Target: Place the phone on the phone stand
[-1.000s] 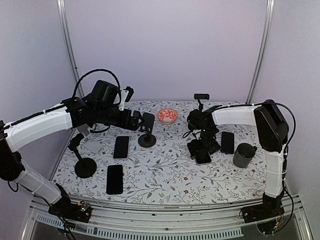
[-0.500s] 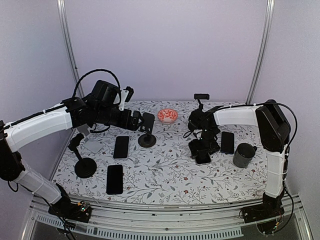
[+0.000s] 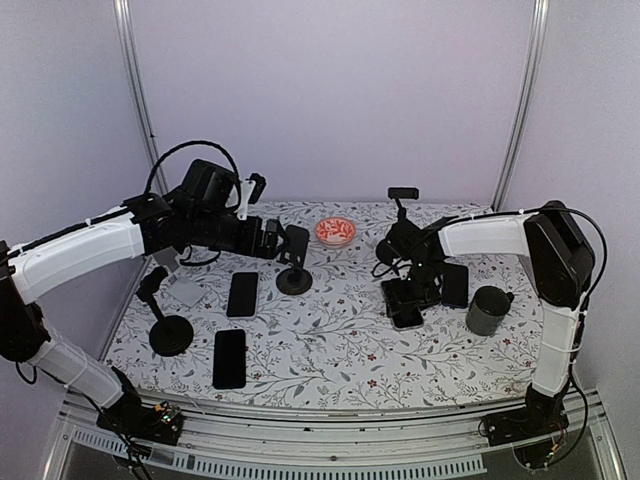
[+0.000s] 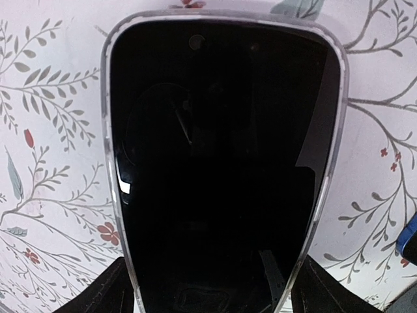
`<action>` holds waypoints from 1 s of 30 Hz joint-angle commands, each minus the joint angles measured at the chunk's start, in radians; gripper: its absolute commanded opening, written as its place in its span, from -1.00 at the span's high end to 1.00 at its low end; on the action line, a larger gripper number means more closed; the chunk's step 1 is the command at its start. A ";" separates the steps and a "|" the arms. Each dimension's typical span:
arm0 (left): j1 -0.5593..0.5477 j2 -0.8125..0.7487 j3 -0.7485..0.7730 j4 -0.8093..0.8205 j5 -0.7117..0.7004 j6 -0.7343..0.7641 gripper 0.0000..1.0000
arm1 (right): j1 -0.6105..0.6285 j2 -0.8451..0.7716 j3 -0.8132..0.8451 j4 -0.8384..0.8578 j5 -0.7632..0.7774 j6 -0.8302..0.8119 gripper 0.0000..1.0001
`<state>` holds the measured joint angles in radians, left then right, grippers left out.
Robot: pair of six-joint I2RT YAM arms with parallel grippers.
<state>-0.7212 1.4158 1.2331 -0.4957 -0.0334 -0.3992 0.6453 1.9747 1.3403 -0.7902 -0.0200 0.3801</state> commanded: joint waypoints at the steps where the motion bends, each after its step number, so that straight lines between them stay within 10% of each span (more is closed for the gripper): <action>1: 0.046 0.027 0.007 0.059 0.117 -0.101 -0.95 | 0.056 -0.057 -0.022 0.025 -0.021 0.017 -0.04; 30: 0.055 0.135 0.095 0.055 0.544 -0.089 -0.83 | 0.275 -0.401 -0.092 0.565 -0.091 -0.139 0.20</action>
<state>-0.6693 1.5425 1.3178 -0.4545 0.4225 -0.5011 0.9123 1.6245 1.2034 -0.3271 -0.0963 0.2993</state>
